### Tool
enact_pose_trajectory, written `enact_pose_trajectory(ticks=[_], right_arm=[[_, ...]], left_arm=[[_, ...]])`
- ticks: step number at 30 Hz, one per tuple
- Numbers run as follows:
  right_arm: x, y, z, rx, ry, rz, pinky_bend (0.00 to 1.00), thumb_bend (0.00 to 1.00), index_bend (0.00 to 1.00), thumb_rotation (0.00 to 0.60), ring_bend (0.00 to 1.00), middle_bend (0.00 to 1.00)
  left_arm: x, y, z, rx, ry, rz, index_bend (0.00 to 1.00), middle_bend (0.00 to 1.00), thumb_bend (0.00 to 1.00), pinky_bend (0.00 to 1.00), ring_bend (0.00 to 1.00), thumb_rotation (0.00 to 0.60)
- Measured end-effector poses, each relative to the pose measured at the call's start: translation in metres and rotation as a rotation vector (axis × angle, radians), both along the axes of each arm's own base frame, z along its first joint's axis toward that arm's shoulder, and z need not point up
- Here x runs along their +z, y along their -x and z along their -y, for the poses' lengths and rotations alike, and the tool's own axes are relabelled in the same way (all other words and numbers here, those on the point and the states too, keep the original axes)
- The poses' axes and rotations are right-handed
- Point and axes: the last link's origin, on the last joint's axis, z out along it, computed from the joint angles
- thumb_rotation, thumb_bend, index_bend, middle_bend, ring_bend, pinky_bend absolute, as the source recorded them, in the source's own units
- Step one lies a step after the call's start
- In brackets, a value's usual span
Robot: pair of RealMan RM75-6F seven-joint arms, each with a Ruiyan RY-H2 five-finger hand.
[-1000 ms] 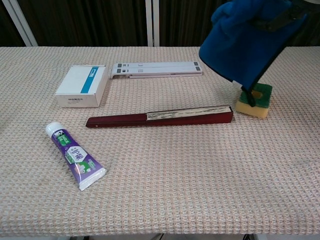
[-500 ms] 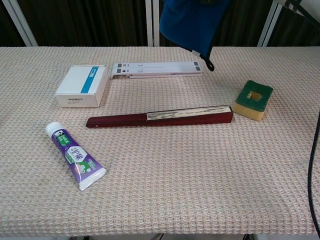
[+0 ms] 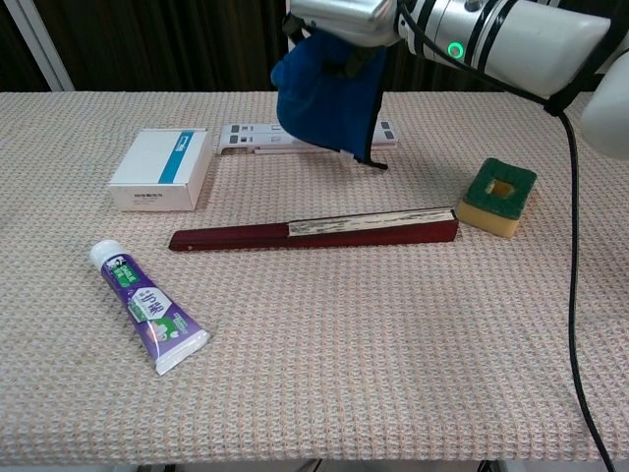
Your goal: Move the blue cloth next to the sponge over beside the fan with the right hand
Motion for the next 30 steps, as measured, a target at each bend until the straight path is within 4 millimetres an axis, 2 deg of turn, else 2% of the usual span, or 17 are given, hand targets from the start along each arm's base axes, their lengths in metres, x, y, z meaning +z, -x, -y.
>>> enact_pose_trajectory(ticks=[8,13,16,18,20,21,23,25,27,30], right_arm=[[-0.025,0.020,-0.023,0.038,-0.108,-0.064,0.75,0.41,0.94,0.600,0.69,0.85],[-0.033,0.026,-0.028,-0.007,-0.156,-0.051,0.75,0.39,0.93,0.600,0.69,0.85],[-0.038,0.031,-0.029,-0.051,-0.179,-0.054,0.71,0.36,0.89,0.600,0.69,0.84],[-0.040,0.034,-0.029,-0.074,-0.186,-0.056,0.63,0.28,0.78,0.600,0.63,0.78],[-0.042,0.037,-0.028,-0.099,-0.192,-0.066,0.47,0.16,0.55,0.600,0.45,0.60],[-0.043,0.038,-0.027,-0.112,-0.195,-0.072,0.40,0.12,0.47,0.600,0.37,0.53],[-0.045,0.041,-0.026,-0.151,-0.206,-0.088,0.19,0.02,0.22,0.600,0.13,0.31],[-0.047,0.042,-0.026,-0.190,-0.220,-0.097,0.09,0.00,0.07,0.600,0.02,0.18],[-0.048,0.040,-0.025,-0.232,-0.234,-0.094,0.03,0.00,0.00,0.600,0.00,0.10],[-0.046,0.035,-0.024,-0.282,-0.242,-0.065,0.00,0.00,0.00,0.600,0.00,0.02]], left_arm=[[0.000,0.001,0.002,-0.002,-0.004,0.003,0.09,0.15,0.04,0.16,0.07,0.537],[-0.002,0.001,0.002,0.000,0.000,0.006,0.09,0.15,0.04,0.16,0.07,0.538],[-0.003,0.001,0.002,0.001,0.005,0.005,0.09,0.15,0.04,0.16,0.07,0.538],[-0.003,0.002,0.002,0.003,0.005,0.003,0.09,0.15,0.04,0.16,0.07,0.538],[-0.002,0.002,0.003,0.005,0.003,0.002,0.09,0.15,0.04,0.16,0.07,0.540],[-0.002,0.002,0.003,0.006,0.002,0.002,0.09,0.15,0.04,0.16,0.07,0.539],[-0.001,0.003,0.003,0.007,0.001,0.002,0.09,0.15,0.04,0.16,0.07,0.535],[-0.002,0.003,0.003,0.007,0.002,0.003,0.09,0.15,0.04,0.16,0.07,0.534],[-0.002,0.003,0.004,0.008,0.003,0.003,0.09,0.15,0.04,0.16,0.07,0.535],[-0.002,0.003,0.004,0.008,0.002,0.003,0.09,0.15,0.04,0.16,0.07,0.539]])
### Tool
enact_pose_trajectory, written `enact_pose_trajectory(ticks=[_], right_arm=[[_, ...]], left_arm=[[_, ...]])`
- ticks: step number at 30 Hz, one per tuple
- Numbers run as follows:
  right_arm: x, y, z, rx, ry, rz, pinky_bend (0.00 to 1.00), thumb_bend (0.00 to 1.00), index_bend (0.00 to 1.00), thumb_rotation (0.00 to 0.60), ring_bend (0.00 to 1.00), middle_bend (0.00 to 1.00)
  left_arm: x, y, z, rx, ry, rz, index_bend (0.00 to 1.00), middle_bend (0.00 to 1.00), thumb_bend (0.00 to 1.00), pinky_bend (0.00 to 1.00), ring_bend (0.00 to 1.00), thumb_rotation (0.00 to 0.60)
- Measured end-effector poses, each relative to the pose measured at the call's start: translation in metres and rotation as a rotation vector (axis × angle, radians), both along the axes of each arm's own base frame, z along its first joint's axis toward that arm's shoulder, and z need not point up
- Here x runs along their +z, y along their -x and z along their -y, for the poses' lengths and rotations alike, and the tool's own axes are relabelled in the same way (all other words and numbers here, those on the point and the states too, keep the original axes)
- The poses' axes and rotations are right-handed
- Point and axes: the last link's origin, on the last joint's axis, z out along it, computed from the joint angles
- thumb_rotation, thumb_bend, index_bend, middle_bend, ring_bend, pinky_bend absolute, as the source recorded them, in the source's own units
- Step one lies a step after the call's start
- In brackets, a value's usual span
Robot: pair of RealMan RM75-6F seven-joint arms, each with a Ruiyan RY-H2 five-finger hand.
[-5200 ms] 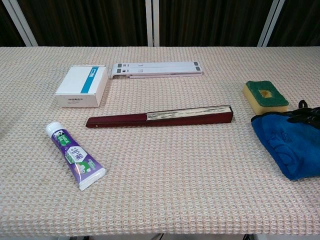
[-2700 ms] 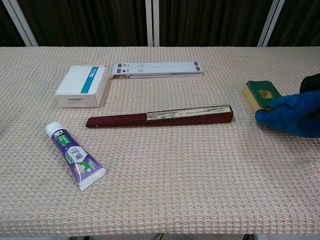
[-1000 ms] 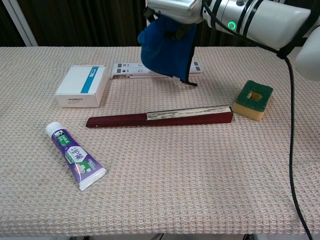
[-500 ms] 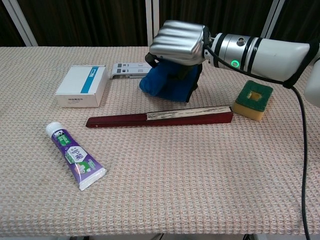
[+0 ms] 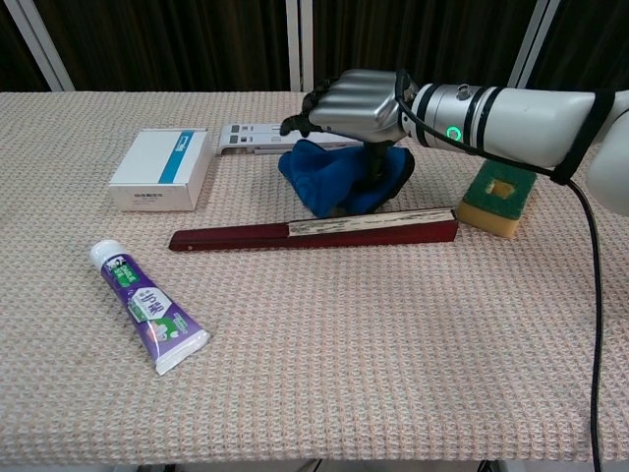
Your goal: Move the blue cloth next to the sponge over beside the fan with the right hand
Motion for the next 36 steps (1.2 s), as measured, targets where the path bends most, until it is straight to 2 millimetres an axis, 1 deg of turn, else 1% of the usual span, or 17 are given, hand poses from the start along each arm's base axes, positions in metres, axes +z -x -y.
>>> enact_pose_trajectory(ticks=[2,5,7,10,13,15,19,22,25,29,34,36], right_arm=[[0.004,-0.005,0.001,-0.028,0.003,0.031,0.00,0.00,0.00,0.600,0.00,0.00],[0.014,-0.008,0.002,-0.053,0.012,0.069,0.00,0.00,0.00,0.600,0.00,0.00],[0.019,-0.008,0.003,-0.069,0.010,0.080,0.00,0.00,0.00,0.600,0.00,0.00],[0.029,-0.006,0.005,-0.140,-0.018,0.096,0.00,0.00,0.00,0.600,0.00,0.00],[0.045,-0.002,0.006,-0.242,-0.068,0.101,0.00,0.00,0.00,0.600,0.00,0.00],[0.060,-0.001,0.006,-0.299,-0.090,0.109,0.00,0.00,0.00,0.600,0.00,0.00],[0.086,0.002,0.002,-0.354,-0.099,0.137,0.00,0.00,0.00,0.600,0.00,0.00],[0.105,0.007,-0.006,-0.370,-0.091,0.157,0.00,0.00,0.00,0.600,0.00,0.00],[0.127,0.021,-0.019,-0.388,-0.066,0.187,0.00,0.00,0.00,0.600,0.00,0.00],[0.160,0.053,-0.041,-0.414,0.009,0.219,0.00,0.00,0.00,0.600,0.00,0.00],[0.188,0.106,-0.084,-0.439,0.152,0.260,0.00,0.00,0.00,0.600,0.00,0.00],[0.199,0.133,-0.107,-0.459,0.233,0.283,0.00,0.00,0.00,0.600,0.00,0.00]], left_arm=[[0.001,0.000,0.000,0.000,-0.002,0.000,0.09,0.15,0.04,0.16,0.07,0.540],[0.002,0.000,0.001,0.000,-0.005,-0.001,0.09,0.15,0.04,0.16,0.07,0.537],[0.002,0.000,0.001,-0.001,-0.005,-0.002,0.09,0.15,0.04,0.16,0.07,0.535],[0.002,-0.002,0.000,-0.005,-0.001,-0.004,0.09,0.15,0.04,0.16,0.07,0.534],[0.001,-0.004,0.000,-0.010,0.000,-0.003,0.09,0.15,0.04,0.16,0.07,0.538],[0.000,-0.005,0.000,-0.014,0.000,-0.003,0.09,0.15,0.04,0.16,0.07,0.539],[0.000,-0.008,0.000,-0.020,-0.001,-0.006,0.09,0.15,0.04,0.16,0.07,0.536],[0.000,-0.010,0.000,-0.024,-0.002,-0.008,0.09,0.15,0.04,0.16,0.07,0.539],[0.001,-0.010,0.000,-0.024,-0.003,-0.010,0.09,0.15,0.04,0.16,0.07,0.539],[0.001,-0.010,0.001,-0.024,-0.007,-0.009,0.09,0.15,0.04,0.16,0.07,0.538],[0.000,-0.011,0.002,-0.025,-0.015,-0.008,0.09,0.15,0.04,0.16,0.07,0.537],[0.000,-0.012,0.002,-0.027,-0.017,-0.010,0.09,0.15,0.04,0.16,0.07,0.535]])
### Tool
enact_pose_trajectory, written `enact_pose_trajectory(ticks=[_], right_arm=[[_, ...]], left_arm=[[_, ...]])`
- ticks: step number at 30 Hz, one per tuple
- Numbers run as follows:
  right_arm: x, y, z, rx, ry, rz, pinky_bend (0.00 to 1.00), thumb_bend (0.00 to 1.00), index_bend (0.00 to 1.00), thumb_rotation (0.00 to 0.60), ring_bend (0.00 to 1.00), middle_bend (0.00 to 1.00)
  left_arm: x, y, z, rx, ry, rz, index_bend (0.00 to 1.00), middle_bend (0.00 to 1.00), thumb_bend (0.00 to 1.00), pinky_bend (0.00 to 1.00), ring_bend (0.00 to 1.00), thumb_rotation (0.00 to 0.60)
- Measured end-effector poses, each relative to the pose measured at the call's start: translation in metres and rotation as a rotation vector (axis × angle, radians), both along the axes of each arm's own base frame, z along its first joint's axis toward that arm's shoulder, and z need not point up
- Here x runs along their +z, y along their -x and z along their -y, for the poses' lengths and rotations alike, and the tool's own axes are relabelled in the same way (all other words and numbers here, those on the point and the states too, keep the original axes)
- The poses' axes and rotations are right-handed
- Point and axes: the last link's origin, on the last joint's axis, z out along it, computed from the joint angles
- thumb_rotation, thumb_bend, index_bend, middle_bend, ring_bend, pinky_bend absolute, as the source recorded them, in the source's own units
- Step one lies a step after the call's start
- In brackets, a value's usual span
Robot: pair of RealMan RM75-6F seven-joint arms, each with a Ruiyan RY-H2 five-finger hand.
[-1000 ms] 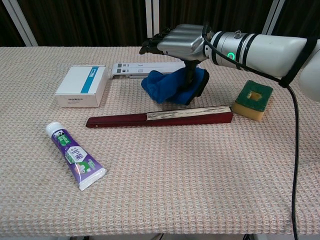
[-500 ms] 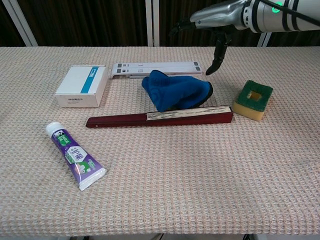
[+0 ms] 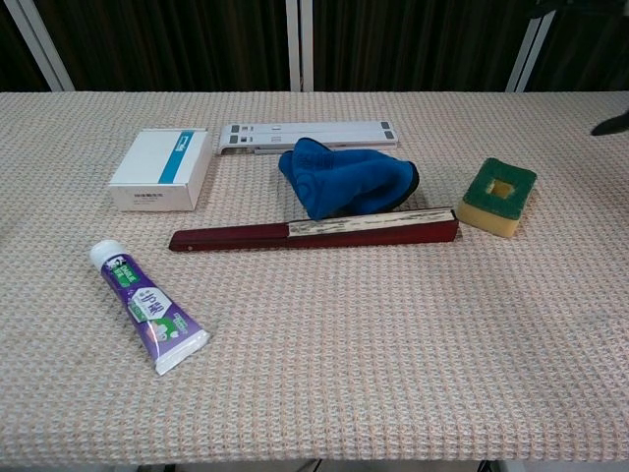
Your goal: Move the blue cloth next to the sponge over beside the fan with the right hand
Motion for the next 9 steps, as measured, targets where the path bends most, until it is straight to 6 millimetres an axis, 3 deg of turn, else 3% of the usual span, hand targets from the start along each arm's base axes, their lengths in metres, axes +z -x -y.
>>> enact_pose_trajectory(ticks=[4,9], right_arm=[[0.018,0.057,-0.059,-0.094,0.157,0.027,0.00,0.00,0.00,0.600,0.00,0.00],[0.021,0.107,-0.115,-0.144,0.270,0.016,0.00,0.00,0.00,0.600,0.00,0.00]], left_arm=[[0.000,-0.002,0.001,-0.005,-0.005,0.004,0.09,0.15,0.04,0.16,0.07,0.537],[-0.003,-0.004,0.002,-0.010,0.008,-0.003,0.09,0.15,0.05,0.16,0.07,0.536]])
